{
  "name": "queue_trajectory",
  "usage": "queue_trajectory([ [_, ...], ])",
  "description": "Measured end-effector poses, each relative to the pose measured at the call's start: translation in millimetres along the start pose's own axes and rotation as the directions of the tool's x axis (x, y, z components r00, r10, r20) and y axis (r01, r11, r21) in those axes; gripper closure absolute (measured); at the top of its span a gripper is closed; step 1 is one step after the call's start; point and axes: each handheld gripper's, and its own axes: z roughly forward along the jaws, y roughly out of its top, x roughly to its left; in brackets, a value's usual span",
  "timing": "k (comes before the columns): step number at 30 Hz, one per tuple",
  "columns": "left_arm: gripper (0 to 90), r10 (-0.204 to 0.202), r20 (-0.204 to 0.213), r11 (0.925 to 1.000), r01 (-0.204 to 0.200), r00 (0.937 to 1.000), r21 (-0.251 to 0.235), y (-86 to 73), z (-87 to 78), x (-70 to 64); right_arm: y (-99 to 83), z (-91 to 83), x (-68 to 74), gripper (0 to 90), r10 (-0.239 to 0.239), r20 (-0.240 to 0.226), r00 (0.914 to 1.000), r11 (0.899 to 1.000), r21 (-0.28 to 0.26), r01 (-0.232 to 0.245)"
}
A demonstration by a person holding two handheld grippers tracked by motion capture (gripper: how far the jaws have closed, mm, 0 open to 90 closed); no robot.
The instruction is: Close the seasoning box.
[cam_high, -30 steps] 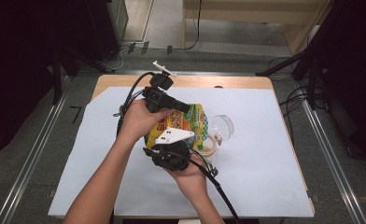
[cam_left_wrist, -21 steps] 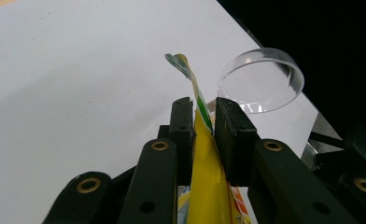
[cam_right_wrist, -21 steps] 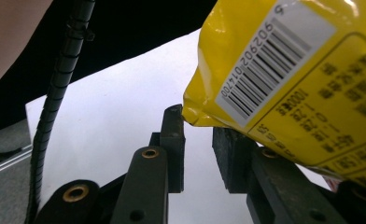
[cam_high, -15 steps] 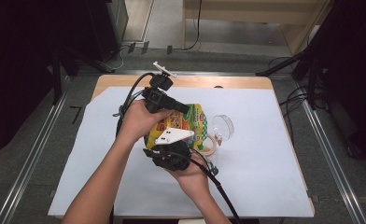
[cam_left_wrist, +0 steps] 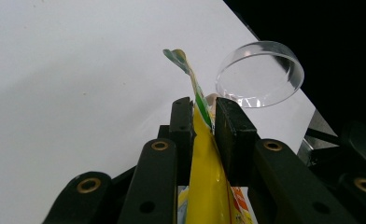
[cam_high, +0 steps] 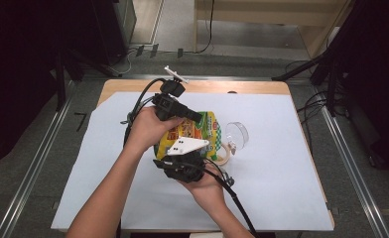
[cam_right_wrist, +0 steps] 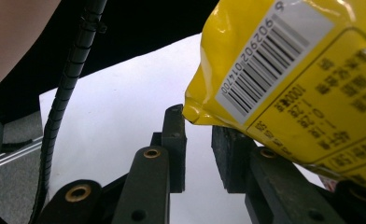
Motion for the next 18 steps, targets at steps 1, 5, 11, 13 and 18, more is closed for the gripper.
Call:
queue_trajectory([
  [1, 78.0, -0.001, 0.000, 1.0000, 0.001, 1.0000, 0.000, -0.1, 0.1, -0.7, -0.3, -0.2, 0.1, 76.4, -0.001, 0.001, 1.0000, 1.000, -0.003, 0.001],
  [5, 78.0, 0.005, -0.003, 1.0000, -0.005, 1.0000, 0.007, -0.5, -0.4, -1.9, -1.2, -0.8, -0.1, 76.5, 0.005, -0.010, 0.9999, 1.000, -0.005, -0.005],
  [11, 78.0, 0.003, -0.002, 0.9998, -0.003, 1.0000, 0.017, -1.1, -0.7, -3.0, -1.8, -1.6, 1.2, 76.5, 0.016, -0.019, 0.9997, 1.000, -0.002, -0.016],
  [13, 78.0, 0.005, -0.003, 0.9999, -0.004, 1.0000, 0.016, -1.3, -0.7, -3.5, -2.1, -1.7, 1.3, 76.5, 0.017, -0.018, 0.9997, 1.000, -0.004, -0.017],
  [18, 78.0, 0.007, -0.001, 0.9997, -0.007, 1.0000, 0.023, -1.2, -0.6, -4.6, -2.0, -3.1, 2.2, 76.5, 0.014, -0.017, 0.9998, 1.000, -0.001, -0.014],
])
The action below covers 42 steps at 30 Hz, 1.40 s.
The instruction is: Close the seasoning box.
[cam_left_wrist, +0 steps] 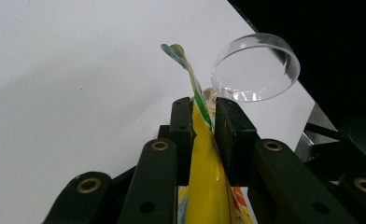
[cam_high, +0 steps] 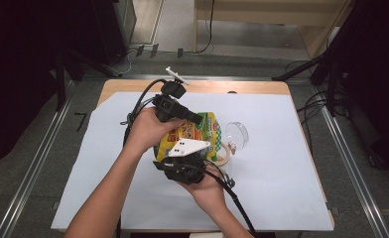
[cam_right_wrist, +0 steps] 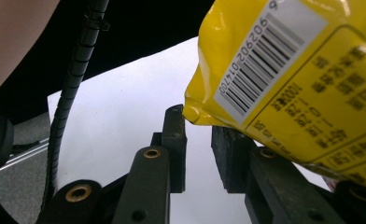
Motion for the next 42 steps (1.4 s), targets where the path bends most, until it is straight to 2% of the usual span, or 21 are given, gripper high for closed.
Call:
queue_trajectory([
  [6, 78.0, -0.011, 0.006, 0.9999, 0.011, 0.9999, -0.004, 1.6, 0.6, 0.9, 1.8, -1.2, -0.2, 76.8, 0.010, -0.006, 0.9999, 1.000, 0.005, -0.010],
  [18, 78.1, -0.005, 0.000, 1.0000, 0.005, 1.0000, -0.007, 3.9, -2.5, 1.2, 6.2, 1.3, -2.2, 78.1, 0.005, -0.006, 1.0000, 1.000, -0.002, -0.005],
  [23, 78.1, 0.016, -0.015, 0.9999, -0.016, 0.9998, 0.001, 3.5, -3.1, -4.3, 4.1, 0.5, -2.1, 79.1, 0.023, -0.018, 0.9996, 1.000, -0.015, -0.023],
  [33, 78.2, 0.002, -0.018, 0.9999, -0.001, 0.9998, 0.017, 8.6, -1.9, -4.0, 6.2, -2.1, 0.3, 78.9, 0.022, -0.001, 0.9998, 0.999, -0.038, -0.022],
  [42, 78.2, 0.001, -0.010, 0.9999, -0.001, 0.9999, 0.017, 7.1, -1.5, -2.1, 4.9, -1.7, -0.2, 78.8, 0.014, 0.000, 0.9999, 0.999, -0.034, -0.014],
])
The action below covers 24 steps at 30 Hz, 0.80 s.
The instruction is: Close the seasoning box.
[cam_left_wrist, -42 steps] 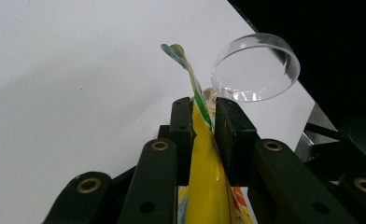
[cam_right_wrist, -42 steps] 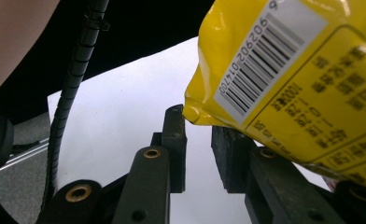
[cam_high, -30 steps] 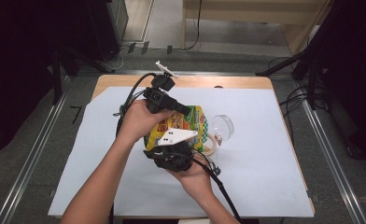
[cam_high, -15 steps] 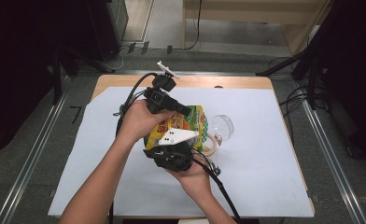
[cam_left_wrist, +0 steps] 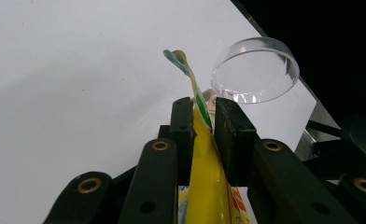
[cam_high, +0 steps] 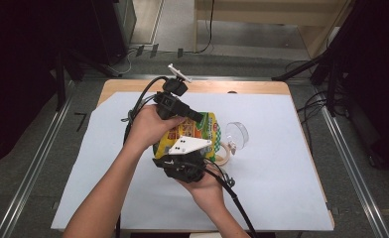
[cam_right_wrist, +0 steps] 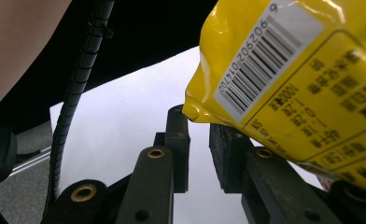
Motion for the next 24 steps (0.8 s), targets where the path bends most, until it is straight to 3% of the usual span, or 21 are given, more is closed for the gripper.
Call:
queue_trajectory([
  [15, 78.2, -0.020, 0.009, 0.9998, 0.020, 0.9998, -0.001, 0.3, 1.1, 2.9, 0.5, -0.3, 0.2, 78.7, -0.014, 0.011, 0.9998, 1.000, 0.004, 0.014],
  [24, 78.2, -0.012, 0.008, 0.9999, 0.012, 0.9999, 0.001, 0.0, 1.7, 2.4, -0.4, -0.6, 0.1, 78.7, -0.015, 0.010, 0.9998, 1.000, 0.008, 0.015],
])
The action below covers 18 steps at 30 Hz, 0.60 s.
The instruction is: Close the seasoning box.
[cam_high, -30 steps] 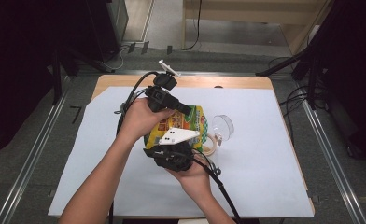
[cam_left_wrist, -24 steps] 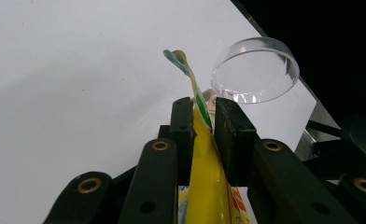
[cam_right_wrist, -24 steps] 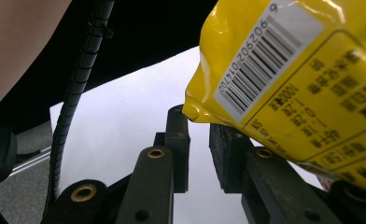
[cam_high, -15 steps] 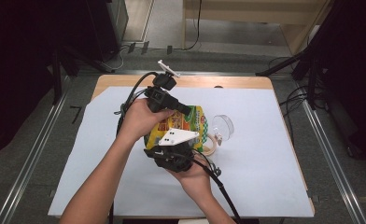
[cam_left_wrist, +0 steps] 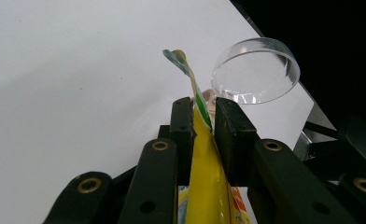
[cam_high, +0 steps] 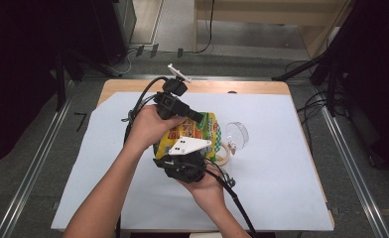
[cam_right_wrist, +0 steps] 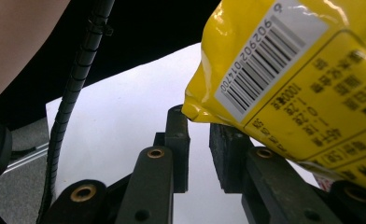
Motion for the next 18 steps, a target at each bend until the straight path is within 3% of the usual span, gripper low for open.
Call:
queue_trajectory([
  [18, 78.1, -0.002, 0.000, 1.0000, 0.002, 1.0000, 0.008, 3.1, 2.8, -1.6, 0.2, -2.9, -0.8, 78.8, 0.004, 0.001, 1.0000, 1.000, 0.000, -0.004],
])
